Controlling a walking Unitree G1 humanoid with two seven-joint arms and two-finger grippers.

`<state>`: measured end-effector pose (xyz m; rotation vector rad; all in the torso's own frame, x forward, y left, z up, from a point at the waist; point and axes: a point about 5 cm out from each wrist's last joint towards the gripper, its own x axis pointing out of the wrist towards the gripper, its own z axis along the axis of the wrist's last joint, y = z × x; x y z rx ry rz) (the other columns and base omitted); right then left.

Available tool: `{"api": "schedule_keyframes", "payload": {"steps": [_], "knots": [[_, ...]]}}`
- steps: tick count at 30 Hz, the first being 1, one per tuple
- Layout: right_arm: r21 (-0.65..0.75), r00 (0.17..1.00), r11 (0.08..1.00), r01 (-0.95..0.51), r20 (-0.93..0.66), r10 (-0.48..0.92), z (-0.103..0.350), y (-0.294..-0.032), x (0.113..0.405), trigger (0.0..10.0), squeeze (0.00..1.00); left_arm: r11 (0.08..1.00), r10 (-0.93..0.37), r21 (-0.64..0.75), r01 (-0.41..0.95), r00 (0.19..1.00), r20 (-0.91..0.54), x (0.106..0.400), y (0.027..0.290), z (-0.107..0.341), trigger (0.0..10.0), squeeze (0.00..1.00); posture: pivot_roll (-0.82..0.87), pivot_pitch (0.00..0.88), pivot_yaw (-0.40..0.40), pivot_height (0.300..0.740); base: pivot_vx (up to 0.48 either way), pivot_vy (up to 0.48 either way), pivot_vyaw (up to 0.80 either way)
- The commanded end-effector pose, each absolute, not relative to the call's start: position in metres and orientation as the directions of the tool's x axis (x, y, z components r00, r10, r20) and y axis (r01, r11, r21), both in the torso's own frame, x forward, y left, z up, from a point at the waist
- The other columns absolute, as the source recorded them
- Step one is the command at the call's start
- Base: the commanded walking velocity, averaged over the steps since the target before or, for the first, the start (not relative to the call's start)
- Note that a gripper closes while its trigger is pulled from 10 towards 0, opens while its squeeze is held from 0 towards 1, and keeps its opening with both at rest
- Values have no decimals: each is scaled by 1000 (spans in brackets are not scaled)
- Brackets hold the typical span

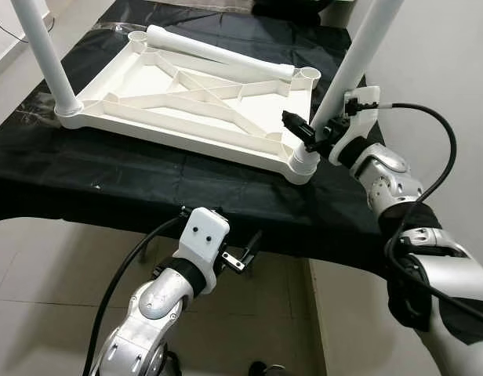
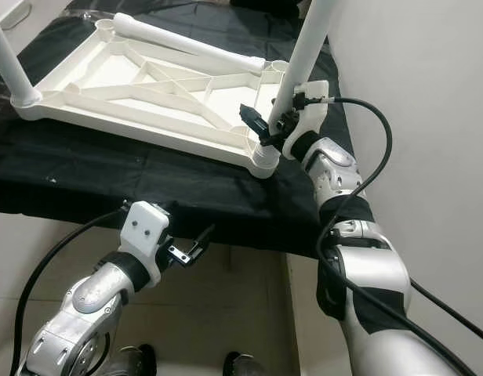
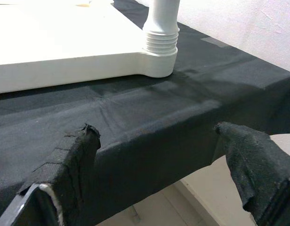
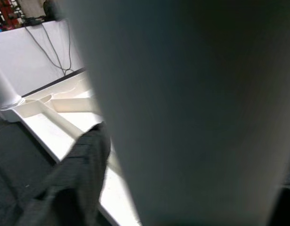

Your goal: Building children table

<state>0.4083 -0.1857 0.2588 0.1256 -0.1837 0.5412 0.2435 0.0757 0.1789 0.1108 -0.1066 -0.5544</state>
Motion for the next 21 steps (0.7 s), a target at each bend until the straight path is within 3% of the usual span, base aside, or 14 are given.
{"api": "schedule_keyframes", "payload": {"steps": [1, 14, 16, 18, 19, 20, 21], "knots": [[64, 844, 856, -513, 217, 490, 262, -190, 408, 0, 0, 839, -537, 140, 525, 842, 61, 239, 75, 177, 10000, 0, 114, 213, -116, 740, 0, 0, 0], [55, 856, 867, -496, 199, 477, 252, -178, 410, 0, 0, 841, -534, 139, 523, 843, 60, 239, 75, 176, 10000, 0, 111, 216, -118, 740, 0, 0, 0], [58, 891, 899, -433, 181, 417, 248, -179, 411, 0, 0, 841, -534, 139, 523, 843, 61, 239, 75, 176, 10000, 0, 112, 215, -119, 740, 0, 0, 0], [69, 953, 959, -275, 154, 262, 241, -183, 414, 0, 0, 842, -533, 139, 521, 844, 62, 239, 75, 176, 10000, 0, 110, 211, -119, 740, 0, 0, 0], [74, 984, 989, -128, 136, 117, 237, -190, 414, 0, 0, 842, -533, 139, 521, 844, 63, 239, 75, 176, 10000, 0, 107, 207, -117, 740, 0, 0, 0], [74, 984, 989, -128, 136, 117, 237, -190, 414, 0, 0, 842, -533, 139, 521, 844, 63, 239, 75, 176, 10000, 0, 107, 207, -117, 740, 0, 0, 0], [86, 989, 992, 87, 109, -97, 232, -202, 413, 0, 0, 842, -533, 139, 522, 844, 63, 240, 75, 176, 10000, 0, 103, 205, -112, 740, 0, 0, 0]]}}
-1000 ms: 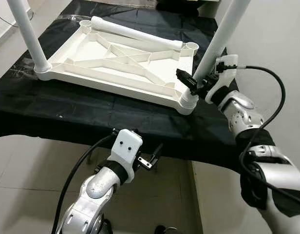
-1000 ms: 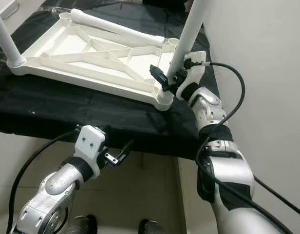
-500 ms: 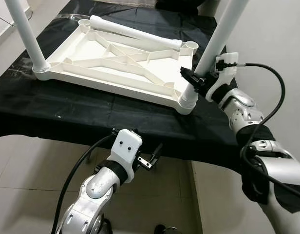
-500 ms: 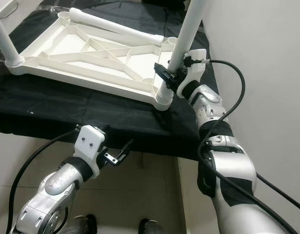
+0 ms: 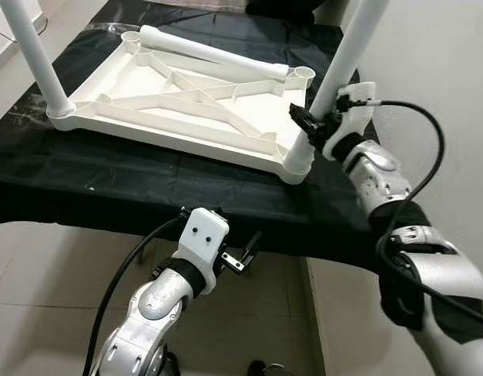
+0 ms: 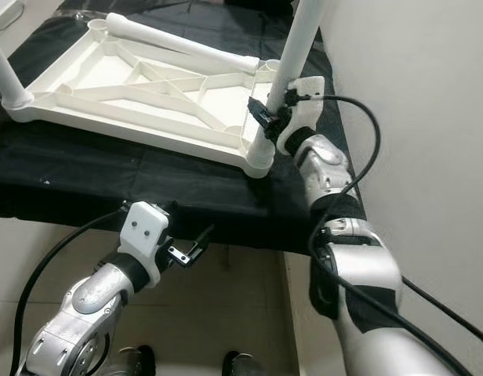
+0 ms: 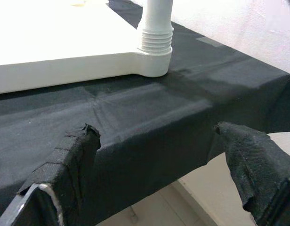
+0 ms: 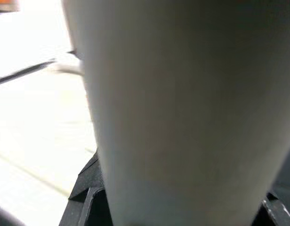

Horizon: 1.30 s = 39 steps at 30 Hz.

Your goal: Building children table

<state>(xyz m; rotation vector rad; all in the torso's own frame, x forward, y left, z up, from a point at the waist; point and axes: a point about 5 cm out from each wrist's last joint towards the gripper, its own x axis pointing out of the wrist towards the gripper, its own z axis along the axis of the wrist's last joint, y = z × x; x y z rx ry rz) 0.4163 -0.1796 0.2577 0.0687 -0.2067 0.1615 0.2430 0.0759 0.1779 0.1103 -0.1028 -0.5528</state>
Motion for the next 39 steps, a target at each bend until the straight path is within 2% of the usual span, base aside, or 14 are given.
{"api": "schedule_keyframes", "payload": {"steps": [1, 2, 4, 5, 7, 14, 18, 19, 21, 25, 26, 30, 34, 39], "knots": [[86, 989, 992, 87, 109, -97, 232, -202, 413, 0, 0, 842, -533, 139, 522, 844, 63, 240, 75, 176, 10000, 0, 103, 205, -112, 740, 0, 0, 0], [127, 946, 945, 300, 91, -312, 227, -212, 409, 0, 0, 840, -537, 140, 525, 841, 66, 240, 74, 176, 10000, 0, 100, 199, -110, 740, 0, 0, 0], [127, 946, 945, 300, 91, -312, 227, -212, 409, 0, 0, 840, -537, 140, 525, 841, 66, 240, 74, 176, 10000, 0, 100, 199, -110, 740, 0, 0, 0], [176, 884, 878, 445, 68, -462, 224, -213, 404, 0, 0, 839, -539, 140, 527, 840, 67, 241, 73, 177, 10000, 0, 101, 197, -112, 740, 0, 0, 0], [227, 836, 821, 524, 46, -546, 223, -206, 400, 0, 0, 838, -540, 139, 528, 839, 69, 241, 73, 177, 10000, 0, 101, 194, -110, 740, 0, 0, 0], [328, 810, 766, 553, 5, -587, 232, -150, 399, 0, 0, 836, -543, 144, 530, 836, 72, 240, 71, 177, 10000, 0, 110, 185, -116, 740, 0, 0, 0], [329, 797, 751, 572, -6, -604, 234, -141, 397, 0, 0, 835, -543, 147, 530, 837, 72, 240, 72, 177, 10000, 0, 110, 185, -116, 740, 0, 0, 0], [316, 822, 784, 535, 20, -569, 236, -135, 397, 10000, 0, 836, -543, 147, 529, 837, 72, 240, 71, 176, 10000, 0, 105, 179, -118, 740, 0, 0, 0], [306, 871, 840, 447, 67, -488, 237, -126, 395, 10000, 1000, 836, -542, 147, 529, 837, 70, 240, 71, 175, 10000, 0, 105, 179, -118, 740, 0, 0, 0], [295, 896, 881, 370, 136, -422, 238, -130, 391, 10000, 1000, 835, -543, 144, 531, 837, 69, 240, 70, 173, 10000, 0, 94, 179, -116, 740, 0, 0, 0], [300, 908, 899, 319, 173, -381, 240, -135, 390, 10000, 0, 835, -543, 144, 531, 837, 69, 240, 70, 173, 10000, 0, 92, 180, -115, 740, 0, 0, 0], [295, 923, 928, 226, 240, -301, 243, -144, 389, 10000, 0, 835, -543, 143, 531, 837, 70, 240, 70, 173, 10000, 0, 93, 180, -116, 740, 0, 0, 0], [243, 955, 970, -34, 295, -40, 239, -165, 389, 10000, 0, 838, -539, 143, 527, 839, 70, 241, 71, 173, 10000, 0, 93, 181, -117, 740, 0, 0, 0], [206, 953, 958, -199, 267, 141, 233, -179, 390, 10000, 0, 838, -538, 144, 526, 840, 71, 242, 71, 173, 10000, 0, 92, 182, -116, 740, 0, 0, 0]]}}
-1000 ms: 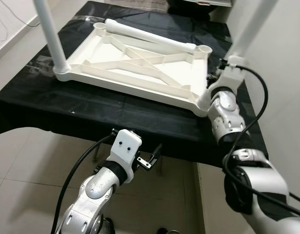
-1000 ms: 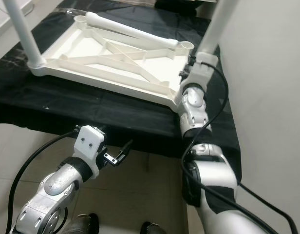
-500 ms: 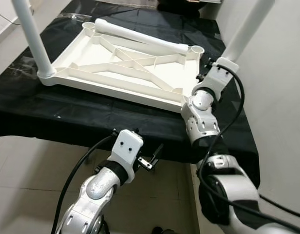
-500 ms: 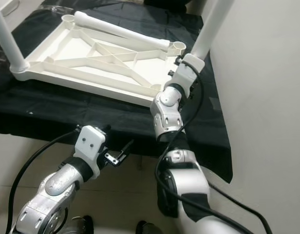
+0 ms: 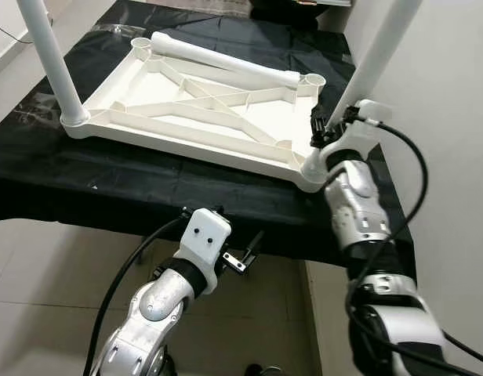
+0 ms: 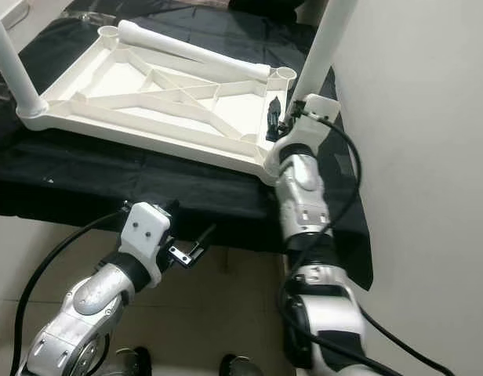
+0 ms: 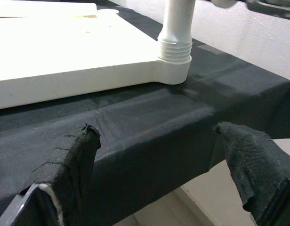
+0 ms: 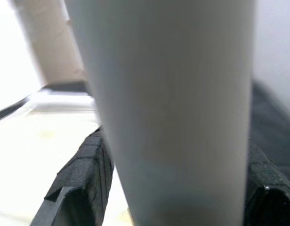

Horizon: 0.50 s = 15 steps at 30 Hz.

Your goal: Building children table

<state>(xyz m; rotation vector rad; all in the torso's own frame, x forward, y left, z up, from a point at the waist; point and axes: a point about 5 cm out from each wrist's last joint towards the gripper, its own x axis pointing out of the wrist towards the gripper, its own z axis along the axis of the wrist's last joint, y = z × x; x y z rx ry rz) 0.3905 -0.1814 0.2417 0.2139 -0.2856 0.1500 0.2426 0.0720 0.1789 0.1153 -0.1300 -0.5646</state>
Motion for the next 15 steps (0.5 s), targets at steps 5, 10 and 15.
{"api": "schedule_keyframes", "payload": {"steps": [5, 10, 15], "knots": [[185, 851, 834, -520, 205, 484, 228, -180, 388, 10000, 0, 836, -542, 148, 528, 837, 76, 242, 70, 174, 10000, 0, 105, 183, -113, 740, 0, 0, 0], [165, 666, 646, -745, 158, 728, 229, -165, 380, 10000, 0, 836, -542, 153, 527, 837, 74, 241, 72, 175, 10000, 0, 119, 190, -115, 740, 0, 0, 0], [84, 426, 419, -904, 86, 901, 228, -147, 369, 10000, 0, 836, -541, 153, 527, 838, 68, 239, 75, 174, 10000, 0, 124, 193, -121, 740, 0, 0, 0]]}}
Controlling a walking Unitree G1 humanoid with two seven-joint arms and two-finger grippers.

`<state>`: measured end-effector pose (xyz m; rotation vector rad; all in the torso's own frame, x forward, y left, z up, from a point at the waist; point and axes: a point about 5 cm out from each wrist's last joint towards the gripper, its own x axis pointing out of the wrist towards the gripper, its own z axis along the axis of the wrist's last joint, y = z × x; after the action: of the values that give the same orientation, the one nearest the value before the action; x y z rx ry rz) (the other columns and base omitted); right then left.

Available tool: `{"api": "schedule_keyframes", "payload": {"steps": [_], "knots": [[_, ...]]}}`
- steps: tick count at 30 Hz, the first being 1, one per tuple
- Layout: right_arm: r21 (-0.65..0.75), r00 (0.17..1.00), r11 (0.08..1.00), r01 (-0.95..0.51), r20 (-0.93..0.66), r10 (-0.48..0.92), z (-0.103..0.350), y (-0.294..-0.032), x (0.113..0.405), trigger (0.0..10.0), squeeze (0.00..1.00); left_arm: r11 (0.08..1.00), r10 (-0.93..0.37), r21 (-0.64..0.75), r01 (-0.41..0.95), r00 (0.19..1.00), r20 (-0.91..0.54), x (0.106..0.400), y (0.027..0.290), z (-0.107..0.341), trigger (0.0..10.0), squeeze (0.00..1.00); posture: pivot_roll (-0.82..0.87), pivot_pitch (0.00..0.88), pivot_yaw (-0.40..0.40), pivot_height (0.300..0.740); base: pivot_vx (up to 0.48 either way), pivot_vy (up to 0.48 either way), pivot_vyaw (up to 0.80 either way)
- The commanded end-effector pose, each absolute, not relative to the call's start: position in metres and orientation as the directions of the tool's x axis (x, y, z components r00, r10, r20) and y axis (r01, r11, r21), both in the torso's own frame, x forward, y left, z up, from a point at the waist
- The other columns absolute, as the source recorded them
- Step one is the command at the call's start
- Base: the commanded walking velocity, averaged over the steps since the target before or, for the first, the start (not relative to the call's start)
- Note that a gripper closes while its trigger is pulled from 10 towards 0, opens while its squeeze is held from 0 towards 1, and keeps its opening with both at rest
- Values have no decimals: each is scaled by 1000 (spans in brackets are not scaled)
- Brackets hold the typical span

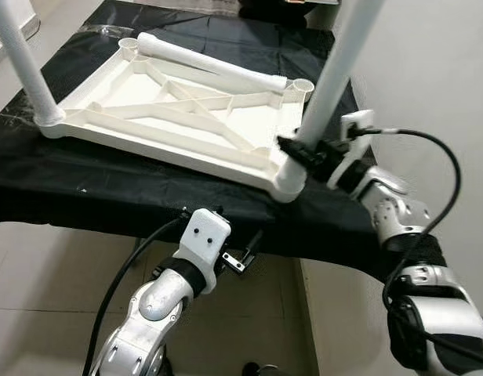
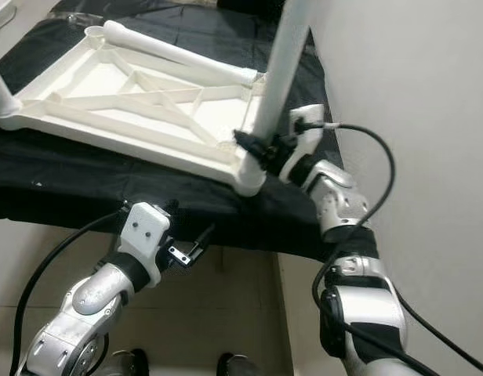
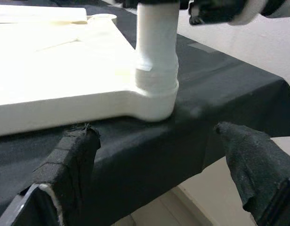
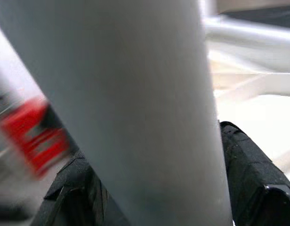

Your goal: Building children table

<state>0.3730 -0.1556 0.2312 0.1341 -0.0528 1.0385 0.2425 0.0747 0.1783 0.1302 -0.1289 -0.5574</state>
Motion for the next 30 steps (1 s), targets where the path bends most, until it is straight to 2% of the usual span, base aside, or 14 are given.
{"api": "schedule_keyframes", "payload": {"steps": [1, 5, 6, 7, 8, 13, 20, 21, 24, 25, 26, 27, 28, 30], "knots": [[71, 387, 382, -921, 79, 919, 229, -143, 368, 10000, 0, 836, -541, 153, 528, 838, 67, 239, 75, 174, 10000, 0, 124, 193, -121, 740, 0, 0, 0], [51, 304, 300, -952, 106, 947, 238, -136, 365, 10000, 0, 834, -544, 150, 531, 837, 65, 238, 74, 173, 10000, 0, 123, 196, -119, 740, 0, 0, 0], [40, 285, 283, -958, 120, 951, 241, -132, 363, 6235, 0, 834, -545, 149, 532, 836, 64, 237, 74, 173, 10000, 0, 123, 196, -119, 740, 0, 0, 0], [40, 285, 283, -958, 120, 951, 241, -132, 363, 6235, 0, 834, -545, 149, 532, 836, 64, 237, 74, 173, 10000, 0, 123, 196, -119, 740, 0, 0, 0], [16, 307, 307, -952, 130, 943, 244, -128, 365, 0, 0, 833, -547, 148, 534, 835, 64, 237, 73, 173, 10000, 0, 123, 196, -119, 740, 0, 0, 0], [7, 380, 384, -923, 161, 911, 245, -127, 367, 0, 0, 832, -548, 146, 535, 834, 64, 237, 72, 173, 10000, 0, 122, 193, -119, 740, 0, 0, 0], [62, 701, 708, -704, 219, 678, 236, -145, 376, 0, 0, 833, -546, 148, 534, 836, 57, 238, 73, 170, 10000, 0, 120, 180, -117, 740, 0, 0, 0], [98, 811, 815, -571, 221, 541, 230, -156, 377, 0, 0, 833, -545, 148, 533, 837, 51, 238, 74, 167, 10000, 0, 116, 167, -110, 740, 0, 0, 0], [136, 921, 921, -364, 204, 333, 221, -170, 377, 0, 0, 830, -548, 148, 537, 835, 42, 237, 74, 164, 10000, 0, 112, 161, -105, 740, 0, 0, 0], [144, 985, 986, -86, 164, 62, 211, -187, 371, 0, 0, 825, -556, 146, 546, 831, 33, 236, 72, 160, 10000, 0, 104, 149, -95, 740, 0, 0, 0], [144, 985, 986, -86, 164, 62, 211, -187, 371, 0, 0, 825, -556, 146, 546, 831, 33, 236, 72, 160, 10000, 0, 104, 149, -95, 740, 0, 0, 0], [148, 976, 975, 164, 121, -182, 203, -199, 363, 0, 0, 819, -565, 145, 556, 825, 26, 235, 71, 157, 10000, 0, 102, 136, -94, 740, 0, 0, 0], [148, 976, 975, 164, 121, -182, 203, -199, 363, 0, 0, 819, -565, 145, 556, 825, 26, 235, 71, 157, 10000, 0, 102, 136, -94, 740, 0, 0, 0], [211, 885, 871, 444, 46, -462, 194, -194, 352, 0, 0, 806, -583, 140, 576, 812, 17, 234, 67, 153, 10000, 0, 96, 111, -86, 740, 0, 0, 0]]}}
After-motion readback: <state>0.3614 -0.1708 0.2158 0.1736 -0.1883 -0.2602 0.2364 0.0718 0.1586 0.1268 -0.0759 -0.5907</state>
